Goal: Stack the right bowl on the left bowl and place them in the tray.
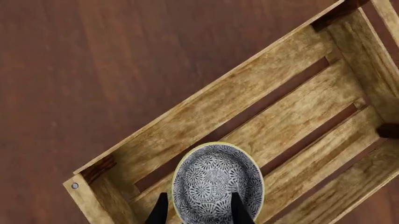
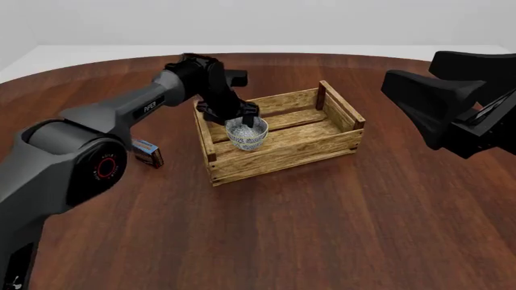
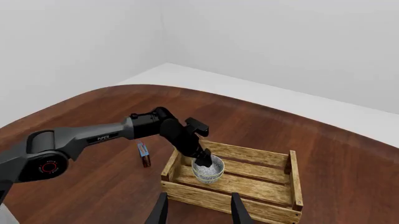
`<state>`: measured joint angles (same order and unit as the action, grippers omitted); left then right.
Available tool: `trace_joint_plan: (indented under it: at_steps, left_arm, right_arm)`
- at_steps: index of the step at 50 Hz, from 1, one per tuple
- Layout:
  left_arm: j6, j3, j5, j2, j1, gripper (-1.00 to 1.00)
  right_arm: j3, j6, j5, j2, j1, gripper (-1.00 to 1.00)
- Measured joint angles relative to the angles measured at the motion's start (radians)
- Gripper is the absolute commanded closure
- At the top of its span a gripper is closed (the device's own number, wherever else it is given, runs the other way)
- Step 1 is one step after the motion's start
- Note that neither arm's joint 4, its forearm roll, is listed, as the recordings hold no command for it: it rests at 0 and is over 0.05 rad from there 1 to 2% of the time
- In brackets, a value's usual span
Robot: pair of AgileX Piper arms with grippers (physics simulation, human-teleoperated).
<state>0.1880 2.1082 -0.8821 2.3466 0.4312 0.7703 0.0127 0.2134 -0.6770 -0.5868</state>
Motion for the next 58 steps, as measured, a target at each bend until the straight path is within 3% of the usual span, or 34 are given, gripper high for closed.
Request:
trace_joint_plan:
  at_steps: [16, 25, 58]
  left_arm:
    - [-0.007, -0.069, 0.014, -0.1, 0.002, -1.0]
    - [-0.01, -0.155, 0.048, -0.192, 0.007, -1.0]
    - [-0.018, -0.758, 0.333, -0.786, 0.036, -1.0]
  right_arm:
    - [0.001, -0.001, 0.002, 0.002, -0.002, -1.0]
    - [0.0, -0.003, 0.002, 0.001, -0.002, -1.0]
    - [-0.021, -0.022, -0.012, -0.012, 0.018, -1.0]
